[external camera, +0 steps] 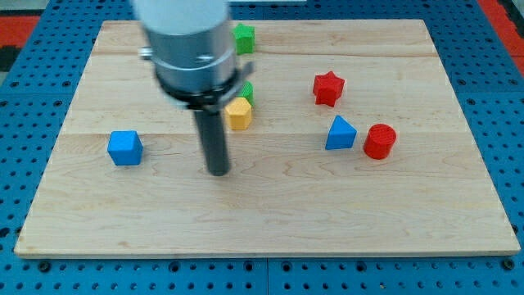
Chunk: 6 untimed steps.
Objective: Move the blue triangle away from the red circle
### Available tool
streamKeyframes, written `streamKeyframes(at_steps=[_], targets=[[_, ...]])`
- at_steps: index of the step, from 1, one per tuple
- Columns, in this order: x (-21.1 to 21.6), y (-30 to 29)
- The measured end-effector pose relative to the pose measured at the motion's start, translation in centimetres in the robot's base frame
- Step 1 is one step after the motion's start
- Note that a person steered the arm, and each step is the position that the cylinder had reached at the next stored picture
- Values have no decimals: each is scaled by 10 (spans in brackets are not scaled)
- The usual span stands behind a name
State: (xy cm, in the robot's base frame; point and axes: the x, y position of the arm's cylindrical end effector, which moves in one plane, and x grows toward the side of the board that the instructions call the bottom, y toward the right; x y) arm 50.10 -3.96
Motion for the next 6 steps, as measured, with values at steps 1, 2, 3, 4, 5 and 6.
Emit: streamKeyframes(at_steps=[1, 2, 3, 4, 5, 6], targets=[[0, 73], [-4, 101], [-21, 142], [-53, 192], [-60, 187], [-80, 161]])
